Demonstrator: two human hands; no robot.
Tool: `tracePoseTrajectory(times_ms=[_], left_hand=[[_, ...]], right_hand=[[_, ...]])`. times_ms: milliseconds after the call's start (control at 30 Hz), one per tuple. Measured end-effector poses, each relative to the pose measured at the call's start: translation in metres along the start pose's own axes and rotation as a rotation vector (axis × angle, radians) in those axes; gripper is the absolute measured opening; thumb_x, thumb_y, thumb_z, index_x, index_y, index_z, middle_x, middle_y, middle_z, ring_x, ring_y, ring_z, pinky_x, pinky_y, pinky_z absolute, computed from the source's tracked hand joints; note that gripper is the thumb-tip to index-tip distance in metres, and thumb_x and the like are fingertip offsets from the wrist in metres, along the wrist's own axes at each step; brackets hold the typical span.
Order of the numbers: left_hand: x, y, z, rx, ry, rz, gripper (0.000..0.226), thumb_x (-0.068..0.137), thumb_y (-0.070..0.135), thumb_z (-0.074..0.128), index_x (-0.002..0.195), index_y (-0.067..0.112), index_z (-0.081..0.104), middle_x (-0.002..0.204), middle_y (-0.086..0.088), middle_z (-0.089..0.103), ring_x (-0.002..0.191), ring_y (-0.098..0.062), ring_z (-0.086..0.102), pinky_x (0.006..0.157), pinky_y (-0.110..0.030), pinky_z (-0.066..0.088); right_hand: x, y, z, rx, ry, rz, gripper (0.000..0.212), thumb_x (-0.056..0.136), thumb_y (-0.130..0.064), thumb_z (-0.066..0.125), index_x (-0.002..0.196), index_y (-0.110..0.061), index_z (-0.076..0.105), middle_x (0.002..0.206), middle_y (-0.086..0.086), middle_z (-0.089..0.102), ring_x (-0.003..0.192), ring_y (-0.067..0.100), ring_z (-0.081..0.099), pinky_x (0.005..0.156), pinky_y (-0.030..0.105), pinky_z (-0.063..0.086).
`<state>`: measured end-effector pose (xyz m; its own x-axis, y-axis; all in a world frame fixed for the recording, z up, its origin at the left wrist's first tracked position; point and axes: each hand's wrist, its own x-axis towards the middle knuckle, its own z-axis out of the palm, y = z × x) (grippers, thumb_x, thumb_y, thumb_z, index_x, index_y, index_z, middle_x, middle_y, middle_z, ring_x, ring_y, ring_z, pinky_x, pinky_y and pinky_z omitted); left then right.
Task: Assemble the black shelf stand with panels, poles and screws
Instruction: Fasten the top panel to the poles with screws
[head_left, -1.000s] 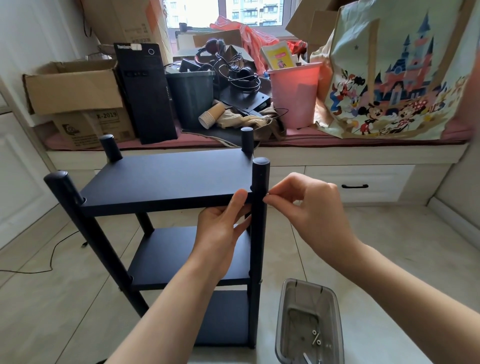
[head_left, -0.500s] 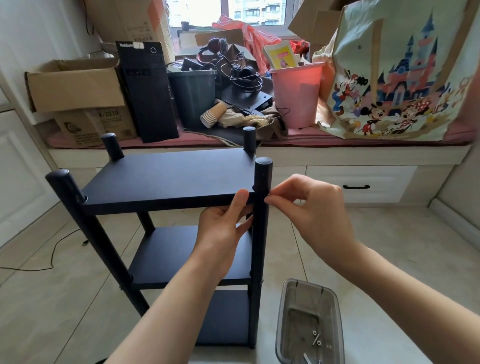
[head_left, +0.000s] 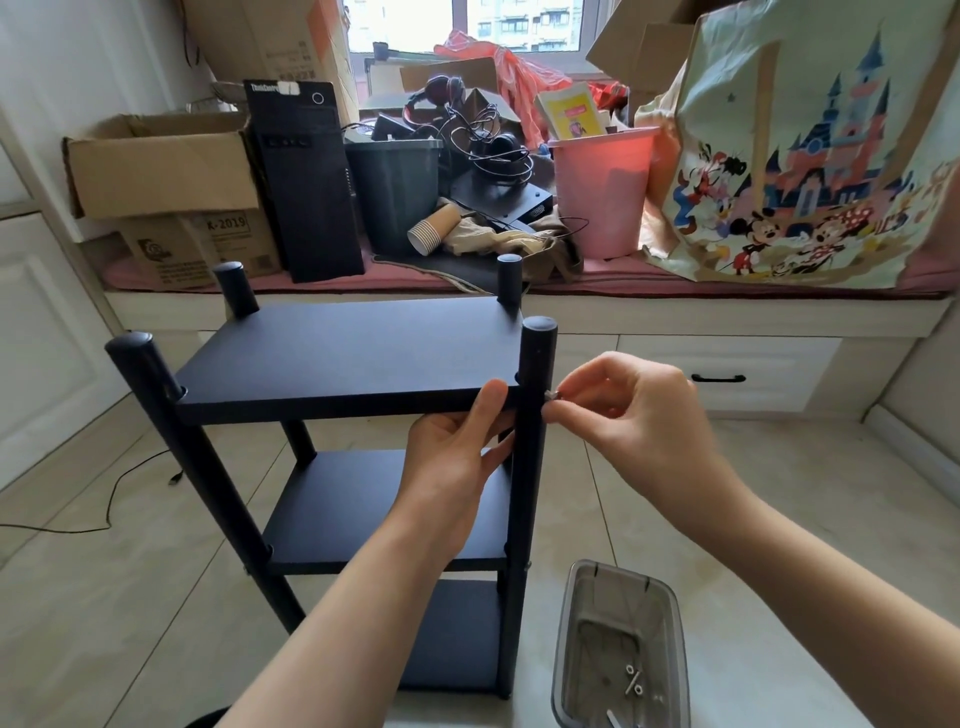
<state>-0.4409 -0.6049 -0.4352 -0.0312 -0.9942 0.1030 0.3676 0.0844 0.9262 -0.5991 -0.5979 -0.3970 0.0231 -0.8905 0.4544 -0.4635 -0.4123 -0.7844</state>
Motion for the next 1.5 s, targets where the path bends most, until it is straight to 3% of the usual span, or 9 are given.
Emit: tracePoseTrajectory(times_ms=[133,333,500,767,933,1033,1233,1433,1500], left_hand=[[-0.001,0.001,0.001,-0.012,-0.007,0.000,0.030,0.088,0.035,0.059,0.098,0.011,0.074,0.105,-0.008,0.077,0.107,-0.021,0.072,0.102,-0.039,0.050],[-0.001,0.003,0.001,-0.003,-0.016,-0.001,0.033,0.088,0.037,0.058,0.102,0.012,0.073,0.107,-0.006,0.077,0.107,-0.019,0.072,0.100,-0.037,0.050],[-0.001,0.003,0.000,0.001,-0.018,-0.009,0.036,0.089,0.037,0.057,0.108,0.010,0.072,0.108,-0.006,0.077,0.108,-0.019,0.071,0.101,-0.037,0.050],[-0.001,0.002,0.000,0.006,0.000,-0.004,0.040,0.088,0.039,0.059,0.108,0.007,0.072,0.110,-0.009,0.076,0.110,-0.023,0.071,0.105,-0.043,0.048],[-0.002,0.003,0.001,0.019,-0.004,-0.001,0.028,0.096,0.032,0.054,0.103,0.013,0.073,0.107,-0.005,0.077,0.107,-0.019,0.072,0.101,-0.038,0.050],[-0.002,0.002,0.001,0.030,-0.002,0.001,0.032,0.093,0.035,0.055,0.107,0.012,0.072,0.109,-0.004,0.077,0.108,-0.019,0.071,0.102,-0.039,0.050],[-0.002,0.001,0.002,0.008,0.024,-0.002,0.039,0.085,0.040,0.059,0.104,0.010,0.073,0.106,-0.006,0.077,0.106,-0.020,0.072,0.103,-0.042,0.049],[-0.002,0.002,0.004,0.037,0.034,0.012,0.041,0.083,0.044,0.056,0.101,0.011,0.072,0.100,-0.003,0.078,0.101,-0.016,0.073,0.092,-0.035,0.053],[-0.002,0.002,0.004,0.040,0.036,0.012,0.039,0.083,0.044,0.056,0.100,0.012,0.072,0.099,-0.001,0.079,0.100,-0.015,0.074,0.090,-0.034,0.053]], right_hand=[[-0.001,0.001,-0.006,0.085,-0.056,0.013,0.010,0.085,-0.008,0.074,0.083,-0.017,0.072,0.075,-0.008,0.076,0.071,0.008,0.072,0.067,0.018,0.052],[0.002,-0.001,-0.005,0.171,-0.071,0.048,0.005,0.087,-0.007,0.071,0.084,-0.011,0.072,0.075,-0.002,0.076,0.073,0.018,0.072,0.067,0.020,0.054],[0.003,-0.002,-0.007,0.238,-0.096,0.092,0.002,0.087,-0.006,0.070,0.086,-0.006,0.071,0.076,0.002,0.076,0.076,0.012,0.073,0.066,0.016,0.053],[0.003,-0.002,-0.007,0.035,-0.095,-0.005,0.005,0.088,-0.011,0.071,0.085,-0.015,0.071,0.074,-0.002,0.074,0.073,0.009,0.071,0.072,0.026,0.056],[0.002,-0.003,-0.009,0.316,-0.208,0.319,0.010,0.093,-0.018,0.065,0.094,-0.010,0.070,0.080,0.003,0.076,0.075,0.011,0.069,0.076,0.029,0.059],[0.001,-0.003,-0.007,0.391,-0.238,0.408,0.012,0.096,-0.020,0.062,0.096,-0.010,0.069,0.081,0.003,0.076,0.076,0.012,0.067,0.075,0.031,0.059],[-0.004,-0.005,0.000,0.087,-0.066,0.115,0.006,0.086,-0.020,0.075,0.085,-0.016,0.070,0.076,-0.005,0.075,0.074,0.005,0.071,0.074,0.027,0.057],[-0.002,-0.002,0.003,0.051,-0.048,0.066,0.007,0.088,-0.021,0.073,0.086,-0.014,0.072,0.073,-0.006,0.075,0.073,0.007,0.072,0.077,0.037,0.059],[-0.001,0.000,0.003,0.021,-0.041,0.041,0.006,0.088,-0.020,0.074,0.086,-0.015,0.071,0.072,-0.007,0.074,0.073,0.005,0.071,0.075,0.032,0.058]])
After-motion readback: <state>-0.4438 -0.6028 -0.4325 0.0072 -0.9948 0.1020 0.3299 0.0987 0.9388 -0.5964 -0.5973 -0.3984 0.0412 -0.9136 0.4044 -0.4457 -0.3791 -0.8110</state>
